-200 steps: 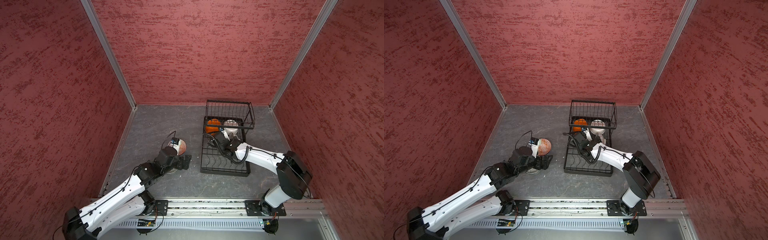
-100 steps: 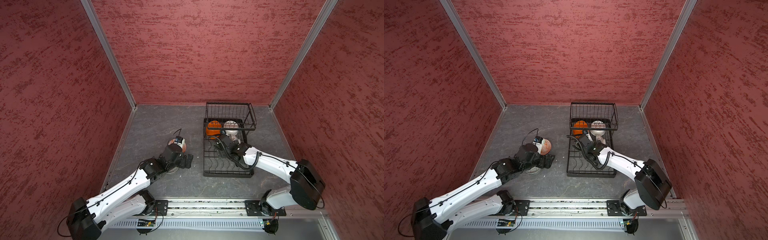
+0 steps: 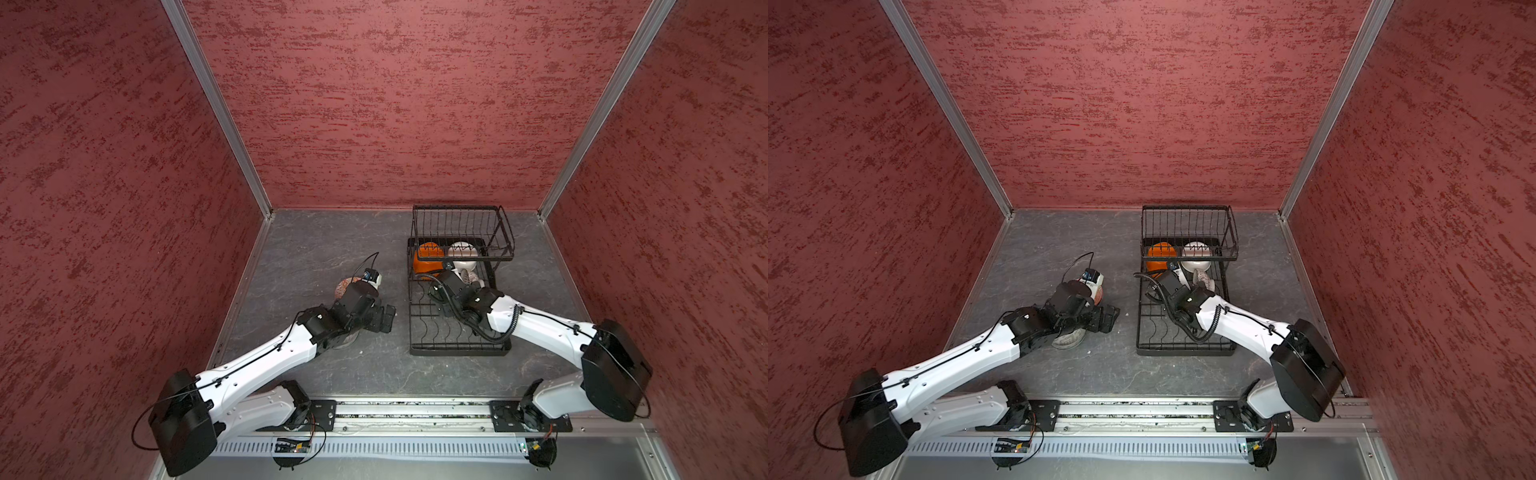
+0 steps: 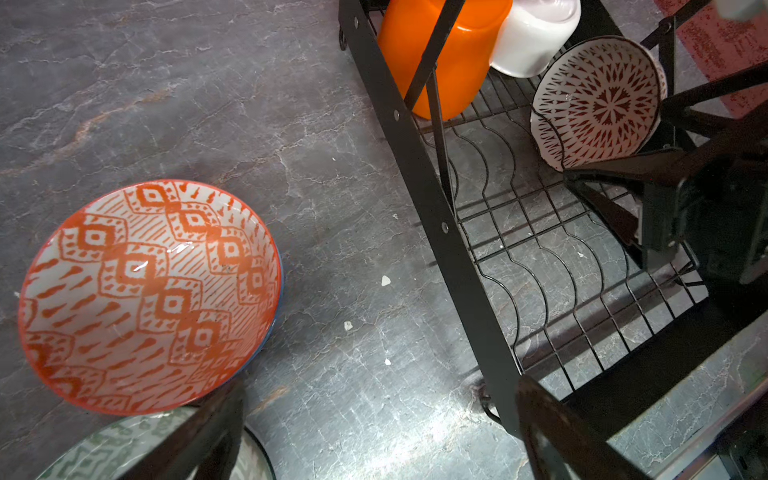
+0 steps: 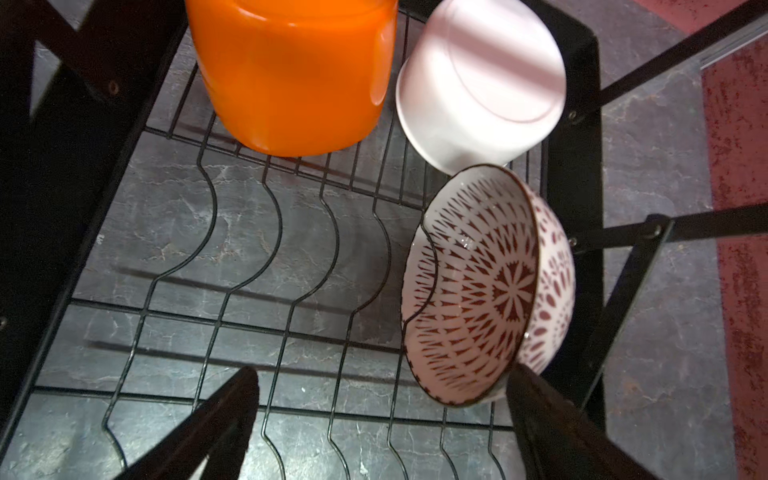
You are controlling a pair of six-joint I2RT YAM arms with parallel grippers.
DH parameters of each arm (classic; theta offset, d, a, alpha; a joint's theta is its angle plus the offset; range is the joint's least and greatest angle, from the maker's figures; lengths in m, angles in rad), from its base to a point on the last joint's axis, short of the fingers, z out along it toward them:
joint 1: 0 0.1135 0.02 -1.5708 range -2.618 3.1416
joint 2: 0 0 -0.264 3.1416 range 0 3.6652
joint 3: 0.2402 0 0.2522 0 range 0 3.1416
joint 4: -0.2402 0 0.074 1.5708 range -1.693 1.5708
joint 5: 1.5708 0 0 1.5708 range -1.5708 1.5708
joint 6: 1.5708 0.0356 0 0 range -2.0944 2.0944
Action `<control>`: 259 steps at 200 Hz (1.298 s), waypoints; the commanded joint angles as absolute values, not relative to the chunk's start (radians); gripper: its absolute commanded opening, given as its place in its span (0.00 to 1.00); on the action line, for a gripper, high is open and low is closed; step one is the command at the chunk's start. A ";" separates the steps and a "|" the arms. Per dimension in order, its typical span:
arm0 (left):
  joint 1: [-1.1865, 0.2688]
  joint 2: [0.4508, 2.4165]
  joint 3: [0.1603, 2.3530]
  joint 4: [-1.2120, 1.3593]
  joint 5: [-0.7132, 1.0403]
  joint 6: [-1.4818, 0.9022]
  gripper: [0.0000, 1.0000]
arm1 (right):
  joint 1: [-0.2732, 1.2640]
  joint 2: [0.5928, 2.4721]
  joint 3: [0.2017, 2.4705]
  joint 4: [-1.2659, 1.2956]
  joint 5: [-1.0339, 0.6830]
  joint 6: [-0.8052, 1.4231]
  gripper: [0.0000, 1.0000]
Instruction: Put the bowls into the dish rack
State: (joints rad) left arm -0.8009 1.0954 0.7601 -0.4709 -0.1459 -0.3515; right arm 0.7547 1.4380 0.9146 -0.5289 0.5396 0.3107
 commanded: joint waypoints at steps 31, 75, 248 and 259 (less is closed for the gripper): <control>-0.825 1.152 0.823 -0.441 -0.133 -0.344 1.00 | 0.741 1.336 0.947 -0.437 0.668 0.356 0.97; -0.832 1.207 0.837 -0.416 -0.131 -0.351 1.00 | 0.740 1.331 0.947 -0.431 0.667 0.364 0.97; -0.833 1.347 0.952 -0.471 -0.121 -0.400 0.99 | 0.741 1.141 0.911 -0.451 0.346 0.239 0.98; -0.834 1.364 0.963 -0.474 -0.118 -0.401 0.98 | 0.741 1.136 0.911 -0.452 0.356 0.241 0.98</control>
State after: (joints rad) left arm -0.8295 1.3331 0.9279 -0.4488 -0.1234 -0.3859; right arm 0.7380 1.2396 0.8494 -0.6624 0.2932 0.2359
